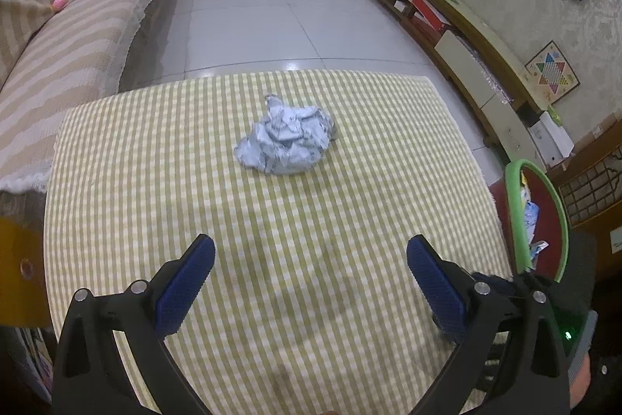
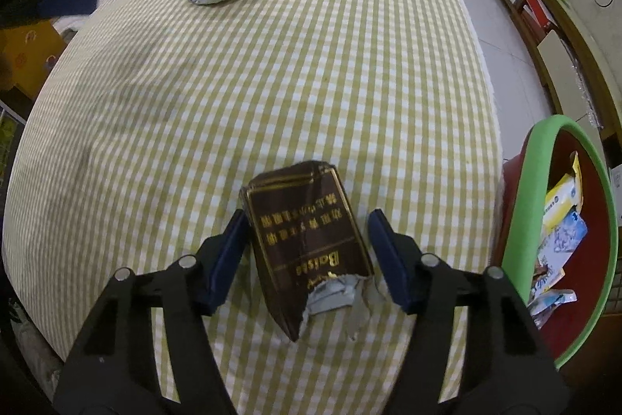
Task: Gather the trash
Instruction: 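Grasp the brown package with the right tool while the left tool grasps the crumpled foil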
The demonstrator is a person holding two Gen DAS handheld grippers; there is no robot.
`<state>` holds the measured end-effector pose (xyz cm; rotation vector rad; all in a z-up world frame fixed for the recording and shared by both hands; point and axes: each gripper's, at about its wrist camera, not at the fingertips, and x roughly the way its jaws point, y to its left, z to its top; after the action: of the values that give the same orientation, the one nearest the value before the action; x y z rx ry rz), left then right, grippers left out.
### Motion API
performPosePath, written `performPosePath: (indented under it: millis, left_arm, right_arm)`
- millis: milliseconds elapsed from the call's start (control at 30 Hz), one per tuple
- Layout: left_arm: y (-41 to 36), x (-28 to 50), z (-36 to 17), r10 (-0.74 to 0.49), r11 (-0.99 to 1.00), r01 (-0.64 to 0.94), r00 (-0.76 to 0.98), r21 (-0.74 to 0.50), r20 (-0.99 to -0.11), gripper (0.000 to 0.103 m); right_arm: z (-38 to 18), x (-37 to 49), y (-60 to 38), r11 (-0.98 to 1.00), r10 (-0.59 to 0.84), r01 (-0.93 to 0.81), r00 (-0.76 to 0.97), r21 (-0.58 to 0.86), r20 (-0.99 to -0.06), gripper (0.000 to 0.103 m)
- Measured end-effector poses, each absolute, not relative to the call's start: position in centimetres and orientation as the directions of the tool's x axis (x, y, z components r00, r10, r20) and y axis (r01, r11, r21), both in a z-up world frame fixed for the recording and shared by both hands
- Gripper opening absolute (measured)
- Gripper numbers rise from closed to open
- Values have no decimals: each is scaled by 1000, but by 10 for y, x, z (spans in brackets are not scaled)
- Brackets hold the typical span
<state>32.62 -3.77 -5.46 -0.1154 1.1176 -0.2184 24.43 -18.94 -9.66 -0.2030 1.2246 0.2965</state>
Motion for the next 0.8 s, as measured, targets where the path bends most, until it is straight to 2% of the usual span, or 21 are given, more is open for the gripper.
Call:
performPosePath:
  millis: [167,333,600,633,767,800]
  left_arm:
    - [-40,357,-62,-208,977,129,412,-169,-887,95]
    - [-46,383,-74,-193,979,142,393,-149,-899,95]
    - [-57,408,-93,-193,973,190,362,-130,-912,93]
    - [-59,410,-95,-202,970,201,356,-136,-912,88]
    - [-65,416,-100,-174,971,219,350,-101,-920,58]
    - [-65,417,-101,-166,972,215,350,-93,-922,55]
  right_arm:
    - [-97,238,-190,943,116,-333,309,7,-944,62]
    - [-94,229,-186,938,129,-346,308,15,-943,50]
    - [-92,237,-198,949,176,-303,293,83,-940,49]
    - [-92,238,-200,952,177,-294,293,87,-940,49]
    - [-90,248,-214,962,180,-252,297,105,-938,49]
    - [-88,249,-217,965,177,-241,300,104,-937,49]
